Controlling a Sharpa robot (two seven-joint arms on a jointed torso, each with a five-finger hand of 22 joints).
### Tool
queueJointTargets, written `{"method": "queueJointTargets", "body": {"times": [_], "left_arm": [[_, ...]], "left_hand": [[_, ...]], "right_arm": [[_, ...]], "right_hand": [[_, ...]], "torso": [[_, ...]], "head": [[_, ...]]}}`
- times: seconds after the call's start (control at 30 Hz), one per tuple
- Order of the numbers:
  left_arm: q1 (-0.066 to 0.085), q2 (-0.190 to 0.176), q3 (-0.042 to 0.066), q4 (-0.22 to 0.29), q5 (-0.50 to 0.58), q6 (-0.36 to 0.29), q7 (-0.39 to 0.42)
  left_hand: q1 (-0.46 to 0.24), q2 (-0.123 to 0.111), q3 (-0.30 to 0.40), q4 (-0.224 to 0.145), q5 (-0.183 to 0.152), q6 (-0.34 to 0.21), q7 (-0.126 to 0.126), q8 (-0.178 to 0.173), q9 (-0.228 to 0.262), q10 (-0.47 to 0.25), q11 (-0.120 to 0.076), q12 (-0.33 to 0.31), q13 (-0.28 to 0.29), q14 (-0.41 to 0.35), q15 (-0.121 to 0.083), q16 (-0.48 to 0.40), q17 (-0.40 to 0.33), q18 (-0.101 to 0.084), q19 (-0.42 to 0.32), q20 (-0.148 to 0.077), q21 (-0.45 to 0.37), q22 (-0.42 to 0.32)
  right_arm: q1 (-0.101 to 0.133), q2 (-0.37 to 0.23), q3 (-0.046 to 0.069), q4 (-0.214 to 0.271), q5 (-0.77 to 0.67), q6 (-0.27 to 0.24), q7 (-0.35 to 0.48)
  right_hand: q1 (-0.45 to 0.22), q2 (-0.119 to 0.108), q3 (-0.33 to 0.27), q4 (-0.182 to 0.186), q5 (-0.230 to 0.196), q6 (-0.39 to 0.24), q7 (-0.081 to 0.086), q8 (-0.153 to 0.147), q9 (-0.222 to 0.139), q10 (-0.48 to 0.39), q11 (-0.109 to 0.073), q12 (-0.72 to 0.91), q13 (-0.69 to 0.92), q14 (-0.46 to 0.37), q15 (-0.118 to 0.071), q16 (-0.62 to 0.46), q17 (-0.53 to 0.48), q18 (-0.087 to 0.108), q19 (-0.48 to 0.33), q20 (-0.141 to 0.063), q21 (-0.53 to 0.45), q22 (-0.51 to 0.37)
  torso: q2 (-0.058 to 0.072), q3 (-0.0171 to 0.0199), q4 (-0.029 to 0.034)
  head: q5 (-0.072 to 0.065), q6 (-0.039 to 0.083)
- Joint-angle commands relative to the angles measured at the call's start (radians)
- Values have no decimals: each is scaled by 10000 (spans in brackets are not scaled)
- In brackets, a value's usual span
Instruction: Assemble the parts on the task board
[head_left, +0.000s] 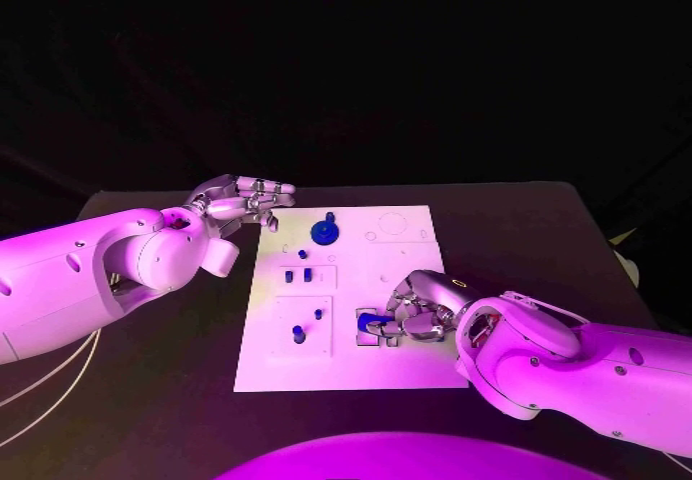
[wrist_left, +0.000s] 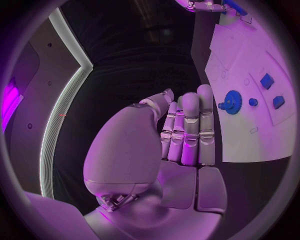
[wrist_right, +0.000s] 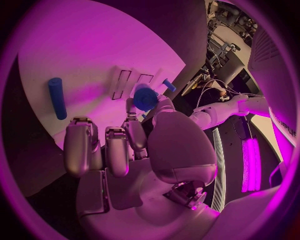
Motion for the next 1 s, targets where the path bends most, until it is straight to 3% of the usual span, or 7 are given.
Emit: {"method": "queueJointTargets", "body": {"times": [0.03,0.7,0.87,1.0], "left_arm": [[3,29,6,33,13,160,44],[4,10,5,49,13,151,31],[4,7,5,57,13,155,28],[4,5,5,58,13,151,28]], "left_hand": [[-43,89,-68,12,0,-58,30,-31,-9,-84,8,32,9,-94,-6,-42,-8,135,-41,7,-45,-7],[-43,89,-68,12,0,-58,30,-31,-9,-84,8,32,9,-94,-6,-42,-8,135,-41,7,-45,-7],[-43,89,-68,12,0,-58,30,-31,-9,-84,8,32,9,-94,-6,-42,-8,135,-41,7,-45,-7],[-43,89,-68,12,0,-58,30,-31,-9,-84,8,32,9,-94,-6,-42,-8,135,-41,7,-45,-7]], "right_arm": [[-7,75,-6,-74,272,526,-2],[-7,391,-16,-535,208,615,-38],[-11,419,-19,-436,246,776,9],[-18,436,-21,-357,259,849,40]], "right_hand": [[-145,18,-65,-2,-52,-5,-63,56,21,18,-46,-34,-6,858,-54,16,1660,-87,118,-60,-48,1866],[-254,121,-101,-32,-138,-9,-89,121,124,31,-67,-50,23,853,-70,4,1637,-81,110,-71,-87,1870],[-323,125,-182,-15,-605,-22,-96,181,223,64,-75,-36,86,855,-78,5,1644,-84,117,-81,-85,1887],[-625,109,-279,-2,-1388,-18,-109,251,329,127,-83,16,192,855,-85,5,1645,-85,123,-89,-92,1902]], "torso": [[1,4,-5],[4,12,-12],[5,11,-16],[-6,9,-15]], "head": [[20,-25],[67,-68],[75,-79],[63,-88]]}}
